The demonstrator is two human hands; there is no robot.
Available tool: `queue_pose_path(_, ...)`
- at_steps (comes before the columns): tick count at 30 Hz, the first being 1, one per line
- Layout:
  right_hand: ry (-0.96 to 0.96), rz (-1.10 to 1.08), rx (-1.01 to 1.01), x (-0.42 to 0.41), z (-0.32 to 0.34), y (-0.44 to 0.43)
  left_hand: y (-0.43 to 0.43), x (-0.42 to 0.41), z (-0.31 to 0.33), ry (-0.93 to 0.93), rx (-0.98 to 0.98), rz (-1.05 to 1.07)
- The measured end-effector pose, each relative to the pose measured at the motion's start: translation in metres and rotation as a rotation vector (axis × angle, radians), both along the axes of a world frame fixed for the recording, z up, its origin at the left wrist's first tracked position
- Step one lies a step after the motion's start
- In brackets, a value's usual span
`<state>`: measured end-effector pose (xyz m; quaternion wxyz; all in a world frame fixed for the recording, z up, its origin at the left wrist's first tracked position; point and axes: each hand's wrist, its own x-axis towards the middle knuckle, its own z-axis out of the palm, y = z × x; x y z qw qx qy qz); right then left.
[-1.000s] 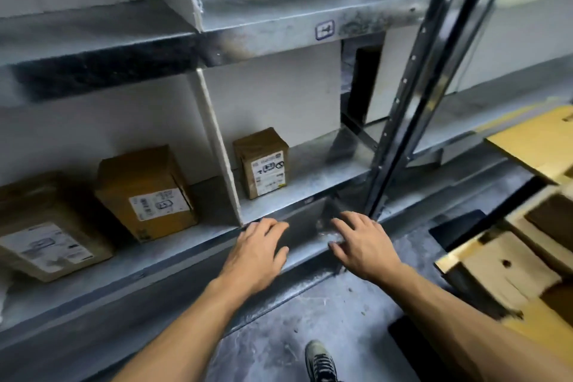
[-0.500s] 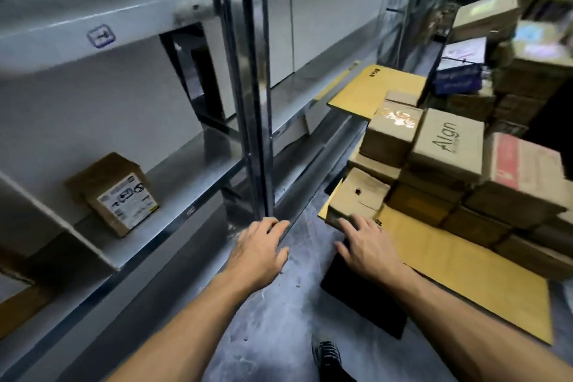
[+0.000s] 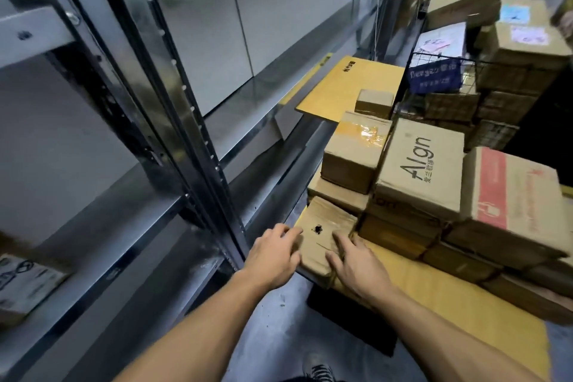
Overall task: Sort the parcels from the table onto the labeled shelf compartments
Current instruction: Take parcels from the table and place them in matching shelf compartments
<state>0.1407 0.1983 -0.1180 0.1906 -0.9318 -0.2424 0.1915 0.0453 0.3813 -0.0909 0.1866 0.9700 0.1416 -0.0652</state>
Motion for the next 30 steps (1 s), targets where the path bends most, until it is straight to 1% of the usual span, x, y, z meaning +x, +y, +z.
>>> queue_pose_path(3, 0.103, -0.042, 0.124, 0.005, -0.011, 0.004, -0.002, 0.013, -0.014, 0.061, -0.164, 0.116)
queue_pose_path(5, 0.175, -0.079, 0.215, 0.009, -0.016, 0.006, -0.003, 0.018, -0.021, 0.042, -0.265, 0.187)
queue_pose_path(9, 0.289, -0.132, 0.355, 0.013, -0.028, 0.001, -0.017, 0.013, -0.026, -0.029, -0.349, 0.254)
queue_pose_path(11, 0.35, -0.14, 0.412, 0.012, -0.03, 0.003, -0.02, 0.006, -0.027, -0.07, -0.387, 0.325)
queue_pose_path(13, 0.421, -0.152, 0.476, 0.011, -0.028, 0.011, -0.02, -0.003, -0.026, -0.126, -0.439, 0.387)
queue_pose_path(16, 0.474, -0.182, 0.566, 0.007, -0.022, 0.023, -0.017, -0.016, -0.026, -0.278, -0.587, 0.514)
queue_pose_path(17, 0.48, -0.176, 0.587, 0.005, -0.019, 0.027, -0.016, -0.02, -0.023, -0.331, -0.672, 0.594)
queue_pose_path(19, 0.5, -0.139, 0.626, 0.003, -0.012, 0.032, -0.011, -0.023, -0.019, -0.435, -0.918, 0.805)
queue_pose_path(20, 0.512, -0.117, 0.65, 0.004, -0.008, 0.034, -0.009, -0.024, -0.018, -0.482, -0.999, 0.885)
queue_pose_path(21, 0.525, -0.097, 0.675, 0.005, -0.004, 0.037, -0.007, -0.027, -0.017, -0.51, -1.02, 0.925)
queue_pose_path(24, 0.58, -0.023, 0.769, 0.007, 0.009, 0.045, -0.001, -0.039, -0.014, -0.548, -0.96, 0.956)
queue_pose_path(25, 0.609, 0.002, 0.798, 0.006, 0.013, 0.048, 0.001, -0.043, -0.013, -0.568, -0.972, 0.971)
queue_pose_path(27, 0.646, 0.05, 0.825, 0.006, 0.02, 0.051, 0.002, -0.047, -0.01, -0.619, -1.096, 0.991)
queue_pose_path(29, 0.648, 0.097, 0.805, 0.008, 0.025, 0.053, -0.001, -0.047, -0.006, -0.678, -1.244, 0.961)
queue_pose_path(30, 0.628, 0.121, 0.777, 0.01, 0.027, 0.053, -0.003, -0.047, -0.004, -0.699, -1.278, 0.944)
